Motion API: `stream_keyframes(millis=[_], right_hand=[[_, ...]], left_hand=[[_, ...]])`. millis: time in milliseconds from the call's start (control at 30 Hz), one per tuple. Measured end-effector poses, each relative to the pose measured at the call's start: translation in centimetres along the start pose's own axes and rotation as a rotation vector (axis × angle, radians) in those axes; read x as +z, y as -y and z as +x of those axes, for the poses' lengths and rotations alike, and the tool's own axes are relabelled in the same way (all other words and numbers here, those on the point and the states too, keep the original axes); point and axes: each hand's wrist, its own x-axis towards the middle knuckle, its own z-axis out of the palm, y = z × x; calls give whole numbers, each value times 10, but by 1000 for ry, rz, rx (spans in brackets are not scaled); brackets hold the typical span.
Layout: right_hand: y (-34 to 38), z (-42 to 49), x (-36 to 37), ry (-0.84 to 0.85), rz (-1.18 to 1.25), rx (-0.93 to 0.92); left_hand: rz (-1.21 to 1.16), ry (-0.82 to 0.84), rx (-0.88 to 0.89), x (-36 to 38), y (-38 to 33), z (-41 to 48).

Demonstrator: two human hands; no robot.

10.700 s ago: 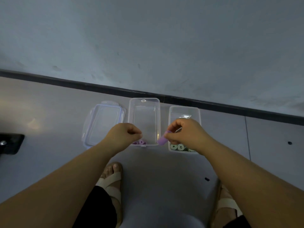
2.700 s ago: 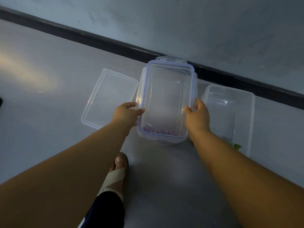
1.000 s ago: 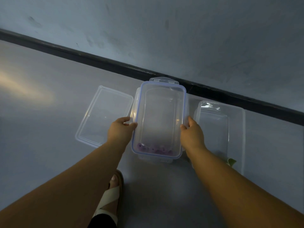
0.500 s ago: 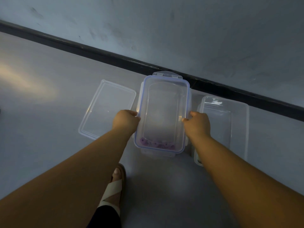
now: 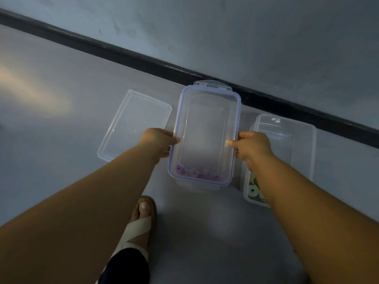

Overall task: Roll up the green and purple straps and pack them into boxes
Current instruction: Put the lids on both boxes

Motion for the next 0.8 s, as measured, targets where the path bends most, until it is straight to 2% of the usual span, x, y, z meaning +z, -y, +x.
stream_keyframes(millis=[167, 267, 367, 467, 600, 800], right_hand=[[2, 0, -1, 33, 9, 6], [6, 4, -1, 44, -150, -44], [13, 10, -1, 50, -296, -65], [17, 14, -3, 75, -332, -48], [15, 14, -8, 112, -320, -54], [20, 14, -15, 193, -212, 9]], left_hand=[[6, 44, -12, -3, -4, -2], [74, 53, 21, 0, -7, -2], [229, 16, 112, 5, -17, 1], [378, -64, 228, 13, -33, 8], [253, -112, 203, 16, -50, 13], [-10, -4, 55, 11, -51, 11]])
